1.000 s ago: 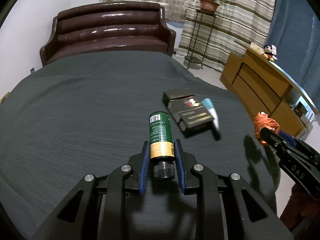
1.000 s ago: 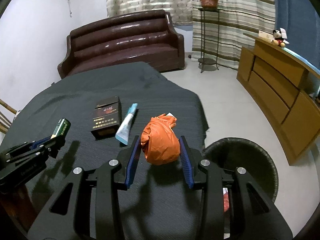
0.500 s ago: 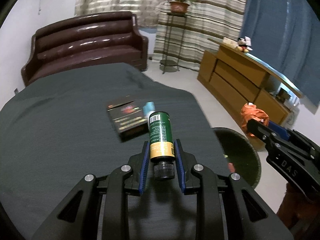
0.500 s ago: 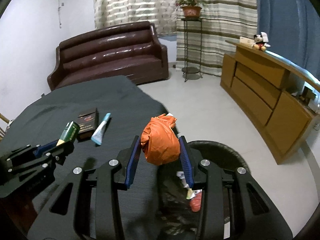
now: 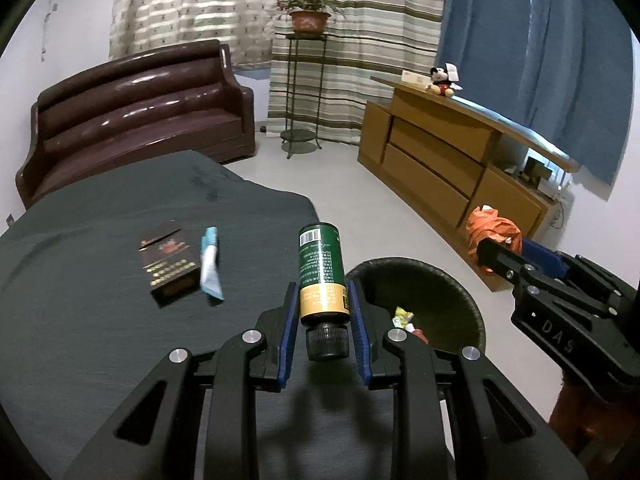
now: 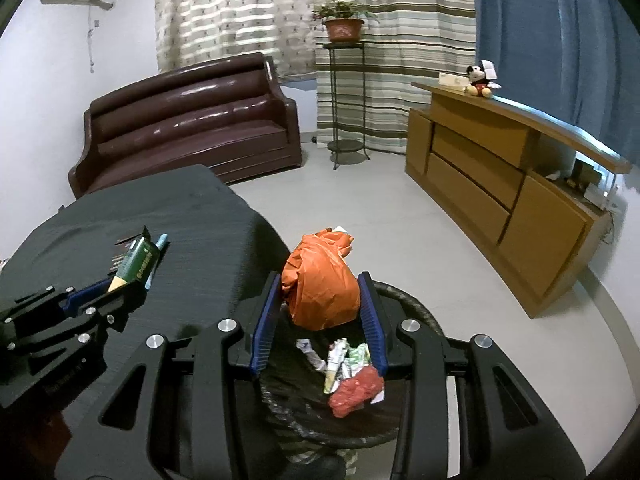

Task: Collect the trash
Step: 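Carry the green can and orange bag over the black trash bin, then open the left tool dropping the can while the right tool drops the orange bag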

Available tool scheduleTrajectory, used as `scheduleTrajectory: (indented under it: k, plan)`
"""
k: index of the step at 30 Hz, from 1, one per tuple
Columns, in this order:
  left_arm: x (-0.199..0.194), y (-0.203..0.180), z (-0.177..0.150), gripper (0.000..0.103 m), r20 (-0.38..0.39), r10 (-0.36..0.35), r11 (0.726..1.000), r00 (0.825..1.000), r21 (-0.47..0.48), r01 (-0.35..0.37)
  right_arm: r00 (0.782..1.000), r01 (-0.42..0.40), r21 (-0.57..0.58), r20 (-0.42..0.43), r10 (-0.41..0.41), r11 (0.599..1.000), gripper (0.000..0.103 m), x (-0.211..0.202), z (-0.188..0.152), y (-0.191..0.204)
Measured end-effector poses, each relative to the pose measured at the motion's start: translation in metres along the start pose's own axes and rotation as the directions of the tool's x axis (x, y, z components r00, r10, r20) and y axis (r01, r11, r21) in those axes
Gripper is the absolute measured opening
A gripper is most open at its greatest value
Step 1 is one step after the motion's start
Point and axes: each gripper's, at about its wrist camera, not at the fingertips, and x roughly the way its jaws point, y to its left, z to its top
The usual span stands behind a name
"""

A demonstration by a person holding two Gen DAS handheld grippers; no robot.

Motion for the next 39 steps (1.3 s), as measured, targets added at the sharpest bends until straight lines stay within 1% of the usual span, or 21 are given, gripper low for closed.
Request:
scheduleTrajectory:
  k: [7,19,31,39]
  plan:
    - [0.007,-0.019,0.003,0.026,0.001,-0.021,0.999,1.000,0.030,0.021,1.000,0.025,0.013,-0.001,-0.025,1.000,0.038,-0.002,-0.004,-0.014]
    - [0.016,-0.035,0.001,0.026,-0.008,-0.034,0.998,0.999,0.051,0.035,0.997,0.071,0.028,-0.008,-0.071,0.997,0.038,-0.002,-0.007,-0.032]
    - [0.027,-0.041,0.002,0.026,-0.024,-0.040,0.997,0.999,0.062,0.041,0.996,0.092,0.038,-0.021,-0.091,0.995,0.038,-0.001,-0.010,-0.035]
    - [0.038,-0.045,0.001,0.026,-0.032,-0.029,0.997,0.999,0.077,0.031,0.995,0.101,0.050,-0.023,-0.100,0.994,0.038,0.001,-0.012,-0.035]
